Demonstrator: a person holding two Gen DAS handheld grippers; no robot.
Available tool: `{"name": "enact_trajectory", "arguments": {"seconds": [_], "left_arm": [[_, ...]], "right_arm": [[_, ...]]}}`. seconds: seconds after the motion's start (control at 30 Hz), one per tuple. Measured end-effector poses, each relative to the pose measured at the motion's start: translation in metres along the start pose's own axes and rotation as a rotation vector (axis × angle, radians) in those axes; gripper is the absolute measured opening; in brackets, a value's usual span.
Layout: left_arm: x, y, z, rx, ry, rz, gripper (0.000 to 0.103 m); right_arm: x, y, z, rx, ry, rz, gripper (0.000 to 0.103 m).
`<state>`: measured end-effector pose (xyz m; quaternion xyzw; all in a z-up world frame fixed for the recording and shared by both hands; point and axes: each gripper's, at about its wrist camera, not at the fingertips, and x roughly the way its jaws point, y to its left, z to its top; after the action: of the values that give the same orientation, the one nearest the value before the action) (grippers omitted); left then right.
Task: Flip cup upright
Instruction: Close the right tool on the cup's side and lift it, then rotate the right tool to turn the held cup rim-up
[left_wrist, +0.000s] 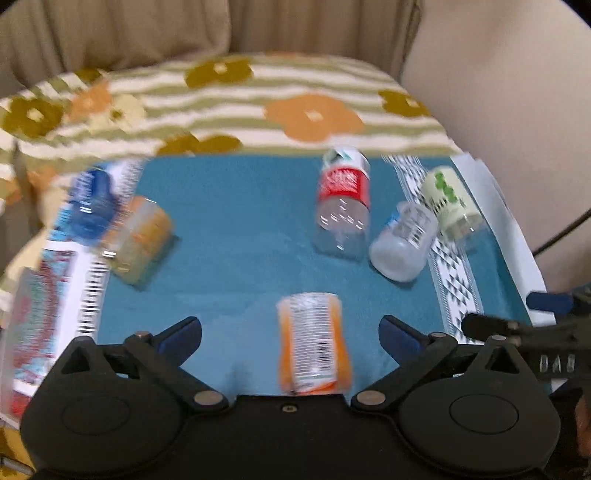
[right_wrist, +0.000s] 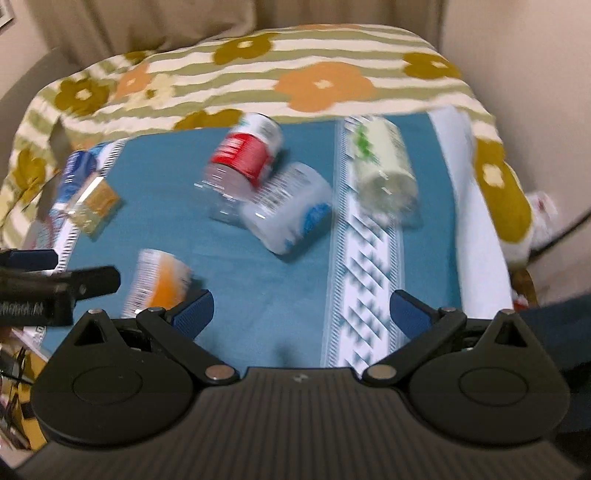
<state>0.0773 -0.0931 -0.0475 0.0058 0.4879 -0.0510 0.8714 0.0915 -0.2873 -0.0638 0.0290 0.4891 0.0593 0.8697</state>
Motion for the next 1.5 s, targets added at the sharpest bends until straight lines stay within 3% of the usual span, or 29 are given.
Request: {"name": "enact_trajectory", "arguments": {"seconds": [0.23,0.4,0.6,0.73,0.97,1.5], "left_arm": [[-0.020,0.050,-0.030,-0.086,-0.017,0.009,0.103],[-0.027,0.085,-0.050,-0.113,-0.030,0.023,0.103],[-0.023,0.121,-0.070,-0.152,0.008,0.025,0.103],[-0.019,0.140,-0.080,-0.190,0.034,0.014,0.103],[-0.018,0.152,-0.084,-0.209,0.046,0.017,0.103],[-0.017,0.152,-0.081,-0.192,0.059,-0.004,0.103]], "right_arm": [[0.017,0.039,0.032,0.003,0.083,0.142,0.103],[0.055,0.064,0.043,0.053,0.204,0.195,0.103],[0.095,0.078,0.048,0.130,0.309,0.197,0.102],[0.115,0.080,0.046,0.173,0.358,0.190,0.090],[0.129,0.076,0.043,0.213,0.397,0.203,0.071],[0.121,0.072,0.039,0.249,0.354,0.226,0.068]]}}
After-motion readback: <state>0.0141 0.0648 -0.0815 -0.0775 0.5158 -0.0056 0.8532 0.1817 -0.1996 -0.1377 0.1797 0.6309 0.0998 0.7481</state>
